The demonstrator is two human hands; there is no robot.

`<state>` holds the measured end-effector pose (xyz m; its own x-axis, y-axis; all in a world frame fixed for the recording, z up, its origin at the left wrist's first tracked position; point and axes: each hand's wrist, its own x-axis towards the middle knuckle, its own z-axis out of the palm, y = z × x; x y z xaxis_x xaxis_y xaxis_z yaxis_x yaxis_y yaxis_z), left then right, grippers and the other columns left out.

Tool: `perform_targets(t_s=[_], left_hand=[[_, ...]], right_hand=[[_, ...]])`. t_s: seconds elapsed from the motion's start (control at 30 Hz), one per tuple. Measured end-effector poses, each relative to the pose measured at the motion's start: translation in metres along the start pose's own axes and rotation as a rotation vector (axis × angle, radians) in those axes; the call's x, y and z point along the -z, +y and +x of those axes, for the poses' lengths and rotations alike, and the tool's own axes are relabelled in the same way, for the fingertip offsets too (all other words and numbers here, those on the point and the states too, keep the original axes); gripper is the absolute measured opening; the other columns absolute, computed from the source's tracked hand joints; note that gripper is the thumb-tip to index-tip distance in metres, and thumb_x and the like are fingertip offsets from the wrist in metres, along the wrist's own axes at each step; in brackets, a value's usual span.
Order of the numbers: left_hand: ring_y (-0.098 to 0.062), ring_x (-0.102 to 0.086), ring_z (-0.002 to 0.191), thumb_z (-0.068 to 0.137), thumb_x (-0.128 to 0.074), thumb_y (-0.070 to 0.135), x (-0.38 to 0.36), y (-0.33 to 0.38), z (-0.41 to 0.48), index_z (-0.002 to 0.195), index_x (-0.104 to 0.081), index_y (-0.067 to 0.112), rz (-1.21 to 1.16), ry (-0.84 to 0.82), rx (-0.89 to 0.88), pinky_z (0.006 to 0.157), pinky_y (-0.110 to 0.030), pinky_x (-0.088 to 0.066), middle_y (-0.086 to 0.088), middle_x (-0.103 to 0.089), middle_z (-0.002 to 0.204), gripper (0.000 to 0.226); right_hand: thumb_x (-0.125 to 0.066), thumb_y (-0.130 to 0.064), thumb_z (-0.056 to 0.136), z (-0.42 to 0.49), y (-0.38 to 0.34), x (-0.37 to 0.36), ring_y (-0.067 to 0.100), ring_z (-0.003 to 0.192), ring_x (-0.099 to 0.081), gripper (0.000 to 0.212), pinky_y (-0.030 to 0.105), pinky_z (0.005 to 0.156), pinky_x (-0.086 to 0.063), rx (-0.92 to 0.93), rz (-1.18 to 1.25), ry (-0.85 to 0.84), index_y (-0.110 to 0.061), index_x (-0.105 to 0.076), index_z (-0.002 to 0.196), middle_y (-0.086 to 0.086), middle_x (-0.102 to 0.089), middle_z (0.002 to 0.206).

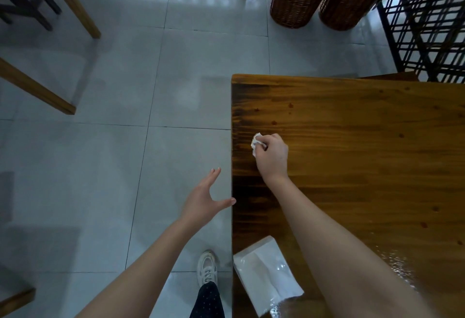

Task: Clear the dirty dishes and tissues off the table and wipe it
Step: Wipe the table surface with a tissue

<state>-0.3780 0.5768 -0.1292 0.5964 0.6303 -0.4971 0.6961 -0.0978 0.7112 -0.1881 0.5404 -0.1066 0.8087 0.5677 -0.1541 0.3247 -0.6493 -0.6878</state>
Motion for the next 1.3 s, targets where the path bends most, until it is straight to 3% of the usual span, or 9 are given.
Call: perform_targets(t_s=[0.2,0.37,0.6,0.73,0.9,1.03,1.17,1.3], left_hand=[[-0.012,-0.028,0.143,0.078,-0.076,0.041,0.022,-0.012,-0.006,0.15,-0.028,0.032,0.015,0.058,-0.023,0.109,-0.024,-0.027,0.008,-0.026,0.158,0.086],[-0.01,-0.028,0.142,0.08,-0.076,0.036,0.035,-0.015,-0.006,0.149,-0.033,0.029,-0.017,0.11,-0.025,0.105,-0.018,-0.022,0.006,-0.03,0.156,0.081],[-0.012,-0.028,0.143,0.08,-0.074,0.038,0.033,-0.019,-0.006,0.149,-0.031,0.03,0.028,0.066,-0.032,0.106,-0.02,-0.023,0.006,-0.03,0.156,0.082],[-0.012,-0.028,0.143,0.081,-0.073,0.039,0.032,-0.017,-0.002,0.149,-0.03,0.031,0.036,0.058,-0.024,0.105,-0.019,-0.022,0.007,-0.029,0.156,0.081],[-0.012,-0.027,0.143,0.083,-0.072,0.04,0.024,0.002,0.01,0.15,-0.03,0.03,0.056,0.032,-0.059,0.107,-0.02,-0.022,0.006,-0.03,0.156,0.08],[-0.014,-0.028,0.143,0.084,-0.071,0.039,0.013,0.022,0.019,0.152,-0.023,0.03,0.038,0.006,-0.051,0.11,-0.026,-0.027,0.005,-0.029,0.157,0.084],[-0.017,-0.027,0.143,0.082,-0.072,0.04,0.005,0.032,0.03,0.154,-0.012,0.029,0.055,-0.027,-0.028,0.11,-0.029,-0.03,0.004,-0.025,0.158,0.094],[-0.019,-0.029,0.143,0.08,-0.073,0.045,0.004,0.035,0.041,0.155,-0.01,0.026,0.033,-0.04,0.038,0.11,-0.035,-0.034,0.003,-0.024,0.159,0.099]], right_hand=[[-0.055,-0.006,0.093,-0.018,-0.018,-0.027,0.0,0.076,-0.05,0.018,0.004,0.064,-0.037,0.147,0.013,-0.07,-0.009,-0.071,0.101,-0.006,-0.056,0.095],[-0.051,-0.006,0.095,-0.021,-0.014,-0.021,0.003,0.079,-0.051,0.021,0.009,0.068,-0.044,0.346,-0.033,-0.194,-0.009,-0.071,0.101,-0.012,-0.051,0.092],[-0.057,-0.008,0.092,-0.004,0.013,0.012,0.003,0.087,-0.05,0.024,0.007,0.069,-0.04,0.069,-0.04,0.03,-0.01,-0.066,0.114,-0.007,-0.053,0.098],[-0.055,-0.008,0.093,-0.009,0.004,0.003,0.007,0.088,-0.053,0.023,0.01,0.069,-0.042,0.028,-0.048,0.075,-0.009,-0.066,0.114,-0.002,-0.057,0.099],[-0.052,-0.005,0.094,-0.023,-0.011,-0.018,0.007,0.078,-0.053,0.018,0.013,0.068,-0.045,0.307,-0.088,-0.063,-0.006,-0.069,0.1,0.002,-0.06,0.091],[-0.053,-0.007,0.095,-0.018,-0.008,-0.015,0.01,0.08,-0.057,0.018,0.016,0.069,-0.05,0.369,-0.113,-0.111,-0.006,-0.069,0.102,0.004,-0.061,0.094],[-0.054,-0.008,0.094,0.012,-0.003,0.0,0.005,0.083,-0.053,0.019,0.011,0.07,-0.043,0.131,-0.05,0.002,-0.01,-0.068,0.107,-0.004,-0.056,0.095],[-0.055,-0.007,0.094,0.052,0.005,0.024,0.013,0.099,-0.057,0.026,0.02,0.086,-0.047,-0.052,-0.017,0.106,-0.006,-0.064,0.118,0.006,-0.059,0.112]])
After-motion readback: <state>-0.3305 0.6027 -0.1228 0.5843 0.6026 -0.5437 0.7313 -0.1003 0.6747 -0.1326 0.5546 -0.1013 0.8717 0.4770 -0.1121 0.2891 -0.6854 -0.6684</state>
